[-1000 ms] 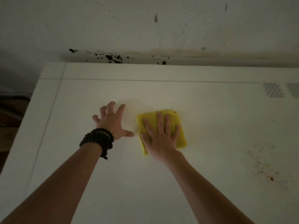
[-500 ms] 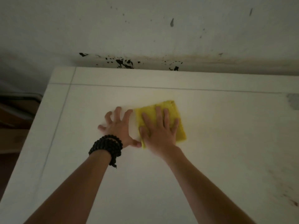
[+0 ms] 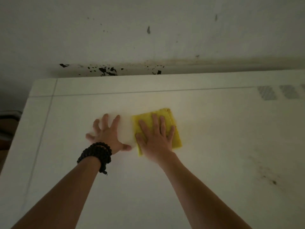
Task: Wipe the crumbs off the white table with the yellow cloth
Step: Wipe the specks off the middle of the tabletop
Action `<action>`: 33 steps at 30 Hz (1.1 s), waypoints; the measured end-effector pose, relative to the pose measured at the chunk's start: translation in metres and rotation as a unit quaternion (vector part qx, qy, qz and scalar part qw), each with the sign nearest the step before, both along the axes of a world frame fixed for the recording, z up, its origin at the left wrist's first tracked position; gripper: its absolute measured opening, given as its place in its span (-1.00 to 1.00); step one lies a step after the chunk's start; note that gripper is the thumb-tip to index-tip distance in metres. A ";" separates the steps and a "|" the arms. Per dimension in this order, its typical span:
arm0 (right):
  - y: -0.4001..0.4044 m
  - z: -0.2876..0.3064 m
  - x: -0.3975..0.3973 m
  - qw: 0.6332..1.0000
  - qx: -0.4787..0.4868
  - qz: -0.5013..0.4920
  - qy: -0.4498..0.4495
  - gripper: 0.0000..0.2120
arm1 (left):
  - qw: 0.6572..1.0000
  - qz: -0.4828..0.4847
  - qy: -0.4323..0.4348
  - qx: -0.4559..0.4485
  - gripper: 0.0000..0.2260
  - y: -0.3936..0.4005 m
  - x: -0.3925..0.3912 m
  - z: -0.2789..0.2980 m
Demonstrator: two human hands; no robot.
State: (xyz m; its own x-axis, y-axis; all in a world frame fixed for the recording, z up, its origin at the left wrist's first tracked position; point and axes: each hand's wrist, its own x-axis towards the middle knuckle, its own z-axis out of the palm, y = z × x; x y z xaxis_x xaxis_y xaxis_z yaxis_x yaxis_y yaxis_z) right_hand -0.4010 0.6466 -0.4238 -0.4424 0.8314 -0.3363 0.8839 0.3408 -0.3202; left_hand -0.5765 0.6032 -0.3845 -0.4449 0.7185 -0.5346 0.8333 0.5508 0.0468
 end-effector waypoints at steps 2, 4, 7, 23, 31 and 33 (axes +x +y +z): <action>-0.013 0.003 0.032 0.999 -0.012 -0.031 -0.023 -0.43 | 1.000 -0.020 0.010 0.002 0.11 0.003 0.010 0.006; -0.022 0.006 0.058 0.997 -0.023 -0.069 -0.031 -0.43 | 0.995 -0.096 0.019 0.015 0.04 0.008 0.024 0.011; -0.028 0.016 0.079 0.994 -0.036 -0.097 -0.034 -0.42 | 0.982 -0.186 -0.032 0.017 0.06 0.015 0.059 0.016; 0.117 0.014 0.054 0.998 -0.001 -0.066 -0.020 -0.42 | 0.989 -0.140 -0.049 -0.022 0.19 0.092 0.110 0.012; 0.073 0.004 0.133 0.996 0.019 -0.073 -0.044 -0.38 | 0.979 -0.194 -0.038 -0.049 0.28 0.131 0.142 0.007; 0.109 0.004 0.135 0.996 0.021 -0.079 -0.041 -0.40 | 0.979 -0.194 -0.039 -0.046 0.28 0.142 0.151 0.008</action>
